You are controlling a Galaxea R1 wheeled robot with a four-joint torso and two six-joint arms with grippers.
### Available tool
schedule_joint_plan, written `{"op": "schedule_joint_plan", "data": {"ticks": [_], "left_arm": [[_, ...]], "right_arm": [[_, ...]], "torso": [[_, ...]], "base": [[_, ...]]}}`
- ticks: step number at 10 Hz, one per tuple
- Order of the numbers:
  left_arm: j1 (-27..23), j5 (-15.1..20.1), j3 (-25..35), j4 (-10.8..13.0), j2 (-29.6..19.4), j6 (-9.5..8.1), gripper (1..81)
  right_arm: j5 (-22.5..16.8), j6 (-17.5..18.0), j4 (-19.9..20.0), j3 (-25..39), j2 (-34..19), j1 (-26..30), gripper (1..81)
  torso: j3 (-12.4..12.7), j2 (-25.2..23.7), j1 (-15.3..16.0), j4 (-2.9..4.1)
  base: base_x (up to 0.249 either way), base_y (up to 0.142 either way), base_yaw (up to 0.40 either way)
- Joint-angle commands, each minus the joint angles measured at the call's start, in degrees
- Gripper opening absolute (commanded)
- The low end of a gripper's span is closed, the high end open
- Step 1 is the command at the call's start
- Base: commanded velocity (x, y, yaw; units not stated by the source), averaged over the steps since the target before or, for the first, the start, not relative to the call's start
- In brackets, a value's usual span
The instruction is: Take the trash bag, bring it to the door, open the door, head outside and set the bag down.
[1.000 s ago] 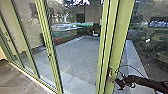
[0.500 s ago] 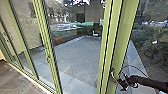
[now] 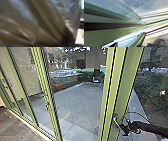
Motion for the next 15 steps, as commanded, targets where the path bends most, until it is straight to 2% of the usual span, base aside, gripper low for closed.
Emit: {"op": "schedule_joint_plan", "data": {"ticks": [1,3,7,9,10,12,14,15], "left_arm": [[-1.51,5.52,0.24,-0.56,-0.14,0.10,1.0],[-1.42,5.52,0.24,-0.56,-0.14,0.18,1.0],[-1.25,5.53,0.24,-0.56,-0.23,0.18,1.0],[-0.81,5.52,0.24,-0.56,-0.32,0.18,1.0],[-0.72,5.52,0.24,-0.56,-0.32,0.18,1.0],[-0.72,5.52,0.24,-0.56,-0.23,0.18,1.0],[-0.72,5.52,0.24,-0.56,-0.23,0.18,1.0],[-0.72,5.52,0.24,-0.56,-0.14,0.18,1.0]], "right_arm": [[-1.99,-1.51,0.23,3.13,-3.28,11.24,81.1],[-2.08,-3.63,-1.18,3.49,-6.46,13.61,81.1],[-3.05,-10.04,-2.31,3.49,-12.61,22.75,81.1],[-3.74,-10.05,-6.62,2.79,-12.61,26.09,81.1],[-5.58,-10.14,-7.85,2.79,-12.61,27.07,81.1],[-6.12,-10.14,-10.06,3.05,-12.44,28.30,81.1],[-7.79,-10.14,-11.81,6.11,-14.01,29.26,81.1],[-7.79,-10.05,-14.60,8.04,-14.55,29.27,81.1]], "torso": [[0.02,0.00,0.00,0.00],[-0.07,0.09,0.09,0.02],[-0.13,0.15,0.15,0.05],[-0.15,0.13,0.11,0.06],[-0.18,0.13,0.09,0.06],[-0.20,0.13,0.06,0.06],[-0.22,0.15,0.09,0.09],[-0.24,0.18,0.11,0.09]], "base": [[0.000,0.000,0.000],[0.000,0.000,0.000],[0.000,0.000,0.000],[0.000,0.000,0.000],[0.000,0.000,0.000],[0.000,0.000,0.000],[0.000,0.000,0.000],[0.000,0.000,0.000]]}}
